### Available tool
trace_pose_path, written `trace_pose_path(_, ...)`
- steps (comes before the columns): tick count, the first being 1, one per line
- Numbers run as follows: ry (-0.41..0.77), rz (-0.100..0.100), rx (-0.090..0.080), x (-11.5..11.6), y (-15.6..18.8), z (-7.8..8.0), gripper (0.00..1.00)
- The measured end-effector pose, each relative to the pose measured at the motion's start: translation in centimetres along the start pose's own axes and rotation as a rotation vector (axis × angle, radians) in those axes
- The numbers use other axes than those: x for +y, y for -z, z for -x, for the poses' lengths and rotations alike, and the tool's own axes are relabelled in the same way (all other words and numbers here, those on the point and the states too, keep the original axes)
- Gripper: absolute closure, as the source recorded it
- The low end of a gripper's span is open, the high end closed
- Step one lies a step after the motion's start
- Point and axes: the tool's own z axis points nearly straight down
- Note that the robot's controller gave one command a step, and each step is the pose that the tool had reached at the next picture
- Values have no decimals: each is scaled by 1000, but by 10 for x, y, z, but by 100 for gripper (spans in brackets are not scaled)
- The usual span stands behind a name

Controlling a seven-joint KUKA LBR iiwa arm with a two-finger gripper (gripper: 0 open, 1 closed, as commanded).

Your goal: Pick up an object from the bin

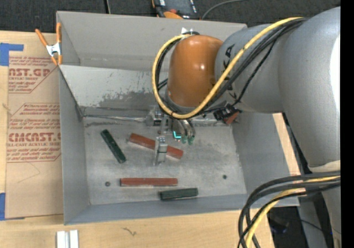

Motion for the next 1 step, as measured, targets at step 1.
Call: trace_pose_path(1, -205, 0, -3, -15, -66, -3, 0)
